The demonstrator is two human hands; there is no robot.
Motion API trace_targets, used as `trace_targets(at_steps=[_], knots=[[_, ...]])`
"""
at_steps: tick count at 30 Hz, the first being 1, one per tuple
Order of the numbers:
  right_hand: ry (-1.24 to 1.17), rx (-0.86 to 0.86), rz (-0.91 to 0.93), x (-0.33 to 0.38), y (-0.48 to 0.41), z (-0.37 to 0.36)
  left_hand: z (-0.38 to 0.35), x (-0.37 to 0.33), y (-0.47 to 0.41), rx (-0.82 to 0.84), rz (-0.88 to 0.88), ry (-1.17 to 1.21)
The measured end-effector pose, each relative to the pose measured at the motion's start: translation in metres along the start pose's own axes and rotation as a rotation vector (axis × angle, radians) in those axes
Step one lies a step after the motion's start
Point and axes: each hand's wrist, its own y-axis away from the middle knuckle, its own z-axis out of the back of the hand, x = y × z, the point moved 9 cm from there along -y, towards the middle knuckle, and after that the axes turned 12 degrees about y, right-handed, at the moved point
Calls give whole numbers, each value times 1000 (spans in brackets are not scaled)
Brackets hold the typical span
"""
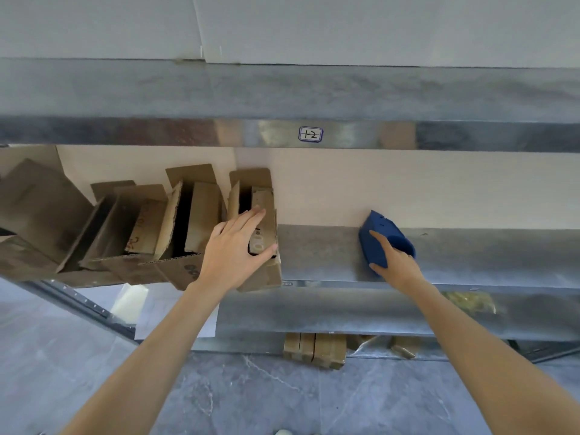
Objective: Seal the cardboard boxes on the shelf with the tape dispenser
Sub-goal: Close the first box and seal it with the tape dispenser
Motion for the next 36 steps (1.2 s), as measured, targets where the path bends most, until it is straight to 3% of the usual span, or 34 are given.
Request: trace_targets(at_steps=[4, 13, 17, 24, 36], knots=[[-44, -4, -5, -2, 0, 9, 1, -2, 3, -4, 1, 16], [-43, -213, 9, 36, 8, 59, -1, -1, 17, -38, 58, 95], [-241, -116, 210, 106, 8, 68, -3, 2, 25, -115, 184, 189], [-329, -105, 482, 218, 20, 76, -10, 7, 32, -141, 277, 256], [-390, -84, 518, 232, 23, 50, -25, 32, 37, -114, 298, 383]])
